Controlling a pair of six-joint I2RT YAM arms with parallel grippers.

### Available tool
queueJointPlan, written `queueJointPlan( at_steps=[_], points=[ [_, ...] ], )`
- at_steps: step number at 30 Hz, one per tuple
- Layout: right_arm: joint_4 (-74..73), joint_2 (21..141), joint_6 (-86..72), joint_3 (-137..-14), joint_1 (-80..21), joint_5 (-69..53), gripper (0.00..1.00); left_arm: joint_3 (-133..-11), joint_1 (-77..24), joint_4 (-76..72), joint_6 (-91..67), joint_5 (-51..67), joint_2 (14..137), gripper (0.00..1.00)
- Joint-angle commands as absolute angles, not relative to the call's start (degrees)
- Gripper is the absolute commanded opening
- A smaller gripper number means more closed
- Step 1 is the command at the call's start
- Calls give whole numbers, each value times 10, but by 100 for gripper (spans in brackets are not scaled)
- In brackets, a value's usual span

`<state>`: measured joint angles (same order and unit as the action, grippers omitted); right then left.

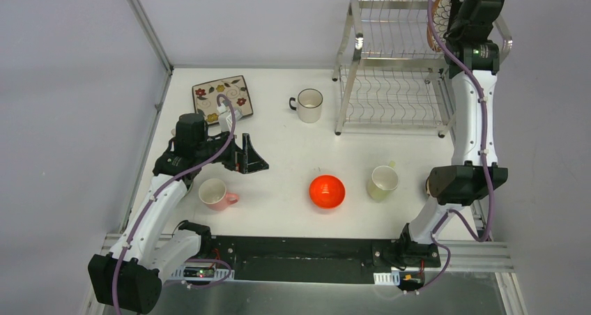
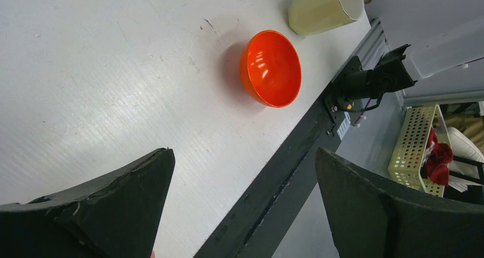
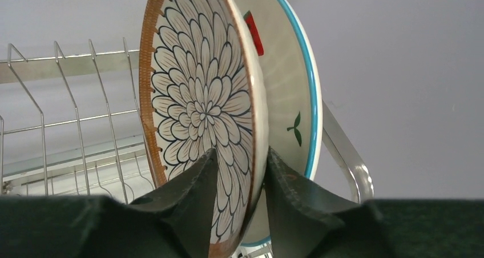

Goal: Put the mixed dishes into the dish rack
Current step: Insert the plate into the dish rack.

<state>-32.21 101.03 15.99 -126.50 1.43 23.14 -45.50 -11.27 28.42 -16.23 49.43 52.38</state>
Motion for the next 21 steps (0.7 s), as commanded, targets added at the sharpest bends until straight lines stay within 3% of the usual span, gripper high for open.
queueJointPlan(
  at_steps=[1,6,21],
  points=[
    [-296,1015,159,-1292,18,231,34,-473,-115,277,-143,484,521,99],
    [-262,995,158,-1281,18,222,0,-474,-115,280,-143,482,523,99],
    [-219,994,113,-1333,12,247,0,-475,-115,282,-142,479,523,99]
  ],
)
